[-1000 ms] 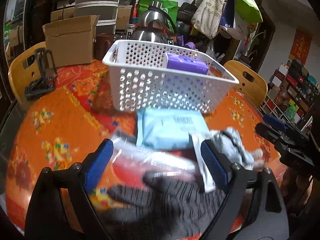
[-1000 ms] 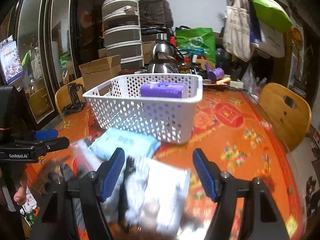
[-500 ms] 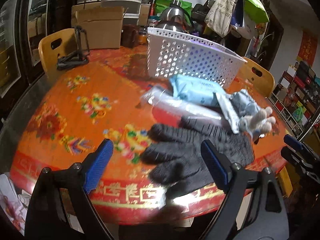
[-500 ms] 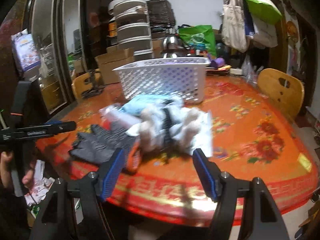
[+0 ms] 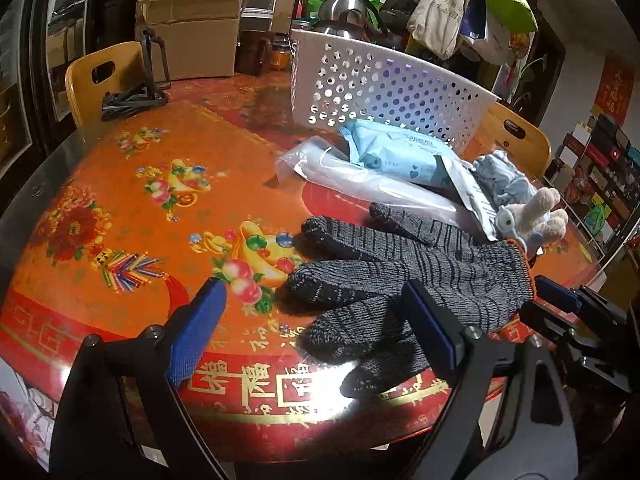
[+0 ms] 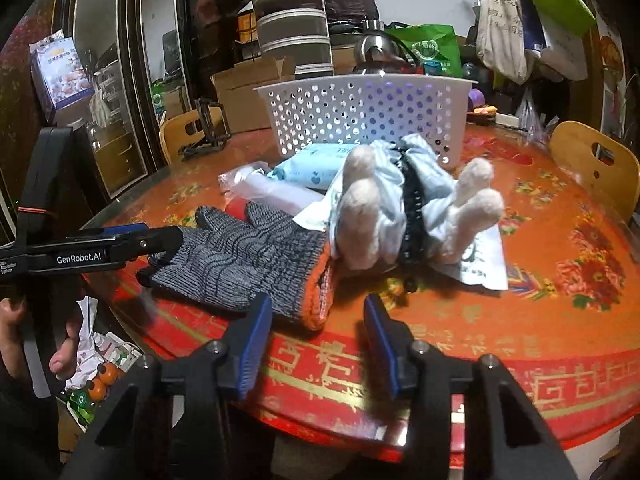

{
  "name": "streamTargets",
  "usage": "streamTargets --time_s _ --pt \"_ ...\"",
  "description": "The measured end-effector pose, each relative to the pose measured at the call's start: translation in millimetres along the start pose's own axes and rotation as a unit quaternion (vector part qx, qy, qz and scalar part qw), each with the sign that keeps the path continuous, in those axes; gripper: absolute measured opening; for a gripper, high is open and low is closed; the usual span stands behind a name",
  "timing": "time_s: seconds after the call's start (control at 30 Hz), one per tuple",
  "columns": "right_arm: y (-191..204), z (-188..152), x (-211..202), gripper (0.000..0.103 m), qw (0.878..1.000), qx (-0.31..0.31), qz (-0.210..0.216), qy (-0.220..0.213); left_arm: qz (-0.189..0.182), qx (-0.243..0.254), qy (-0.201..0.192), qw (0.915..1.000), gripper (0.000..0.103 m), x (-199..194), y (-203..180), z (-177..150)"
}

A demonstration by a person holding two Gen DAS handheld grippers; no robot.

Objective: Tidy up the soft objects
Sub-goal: 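Move both tools back over the grey glove on the table, then grasp the grey knit glove with the left gripper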

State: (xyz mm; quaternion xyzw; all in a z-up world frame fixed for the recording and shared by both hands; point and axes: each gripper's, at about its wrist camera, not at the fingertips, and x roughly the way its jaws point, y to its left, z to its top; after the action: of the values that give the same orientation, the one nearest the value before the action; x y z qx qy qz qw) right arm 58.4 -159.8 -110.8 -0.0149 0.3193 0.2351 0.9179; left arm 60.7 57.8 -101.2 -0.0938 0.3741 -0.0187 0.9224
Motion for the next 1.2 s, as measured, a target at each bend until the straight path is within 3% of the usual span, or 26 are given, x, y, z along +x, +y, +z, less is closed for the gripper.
streamTargets --time_s 0.27,0.37,0.57,0.63,0.73,1.2 --pt "4.1 3.9 9.9 0.03 1.0 -0.003 0.007 0.002 -0.002 0.011 0.0 0.9999 0.087 10.1 -6.6 -0.8" --pt "9.0 5.4 12.5 0.025 1.0 -0.012 0.007 0.003 -0.008 0.017 -0.002 0.9998 0.078 11.6 -9.8 -1.2" --pt "8.5 5.3 12.5 0.019 1.0 -0.013 0.016 0.003 -0.03 0.029 0.001 0.9991 0.042 11.8 -18.0 -1.4" --pt "9.6 5.3 12.7 0.018 1.0 -0.016 0.016 0.002 -0.038 0.034 0.003 0.9987 0.02 12.1 -21.0 -2.0" --pt "12.3 5.6 12.2 0.014 1.0 -0.021 0.017 0.002 -0.056 0.035 0.002 0.9978 0.003 9.5 -24.6 -2.1" --pt "19.7 8.9 5.3 0.012 0.999 -0.03 0.022 -0.006 -0.049 0.037 -0.023 0.9978 0.0 -10.5 -18.7 -0.9"
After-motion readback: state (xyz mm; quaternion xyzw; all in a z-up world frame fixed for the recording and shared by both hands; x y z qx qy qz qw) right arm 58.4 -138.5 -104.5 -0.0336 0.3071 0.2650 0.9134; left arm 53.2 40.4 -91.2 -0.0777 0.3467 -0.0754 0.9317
